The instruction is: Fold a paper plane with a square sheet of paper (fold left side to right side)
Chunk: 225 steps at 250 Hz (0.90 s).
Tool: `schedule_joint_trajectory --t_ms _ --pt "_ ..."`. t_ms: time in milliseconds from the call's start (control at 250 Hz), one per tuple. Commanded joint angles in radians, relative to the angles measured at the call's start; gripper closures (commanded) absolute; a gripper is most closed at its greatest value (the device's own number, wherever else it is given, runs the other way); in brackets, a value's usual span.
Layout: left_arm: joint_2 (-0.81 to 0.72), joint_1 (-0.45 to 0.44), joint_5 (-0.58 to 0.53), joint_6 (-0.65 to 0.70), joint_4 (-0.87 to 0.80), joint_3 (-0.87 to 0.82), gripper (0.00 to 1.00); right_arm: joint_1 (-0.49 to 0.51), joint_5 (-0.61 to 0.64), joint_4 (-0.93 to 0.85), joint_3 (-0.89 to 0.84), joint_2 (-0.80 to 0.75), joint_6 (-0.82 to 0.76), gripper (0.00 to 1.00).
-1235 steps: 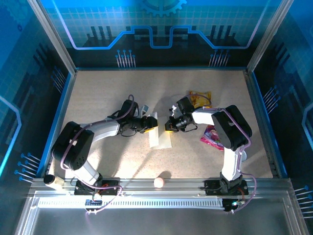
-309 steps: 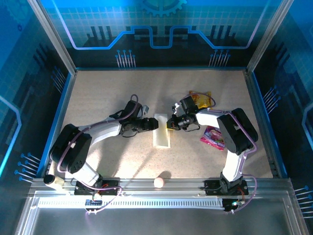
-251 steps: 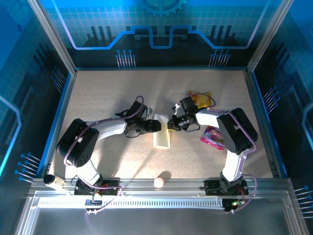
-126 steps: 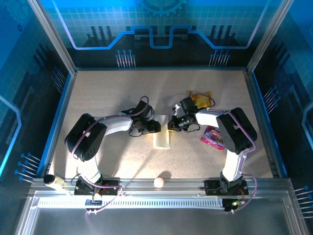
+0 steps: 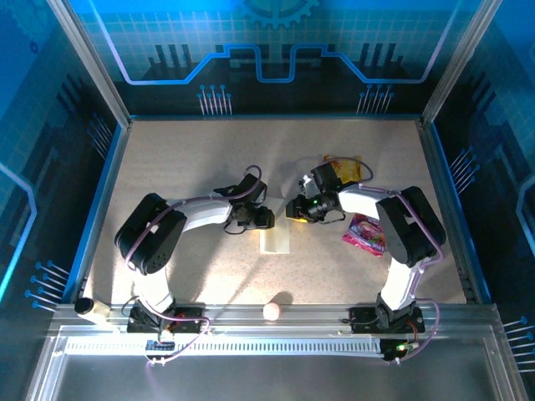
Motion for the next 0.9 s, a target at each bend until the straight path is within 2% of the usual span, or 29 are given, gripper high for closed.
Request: schedule_joint_trajectory --t_ms 0,260,615,895 --pt "0.054 -0.027 -0.010 0.016 -0.055 0.001 0.59 -0.040 0.044 -0.064 -0.021 -0.094 -0.016 0.53" --pt "0.067 -0.041 -0.016 0.036 -0.067 0.014 0.58 -0.085 0.080 -0.096 -0.059 -0.193 -0.026 0.50" --pt "0.104 -0.064 -0.030 0.057 -0.101 0.055 0.57 -0.096 0.079 -0.112 -0.053 -0.212 -0.038 0.44" --pt "0.105 -0.067 -0.039 0.070 -0.114 0.061 0.58 -0.097 0.076 -0.108 -0.055 -0.209 -0.041 0.44"
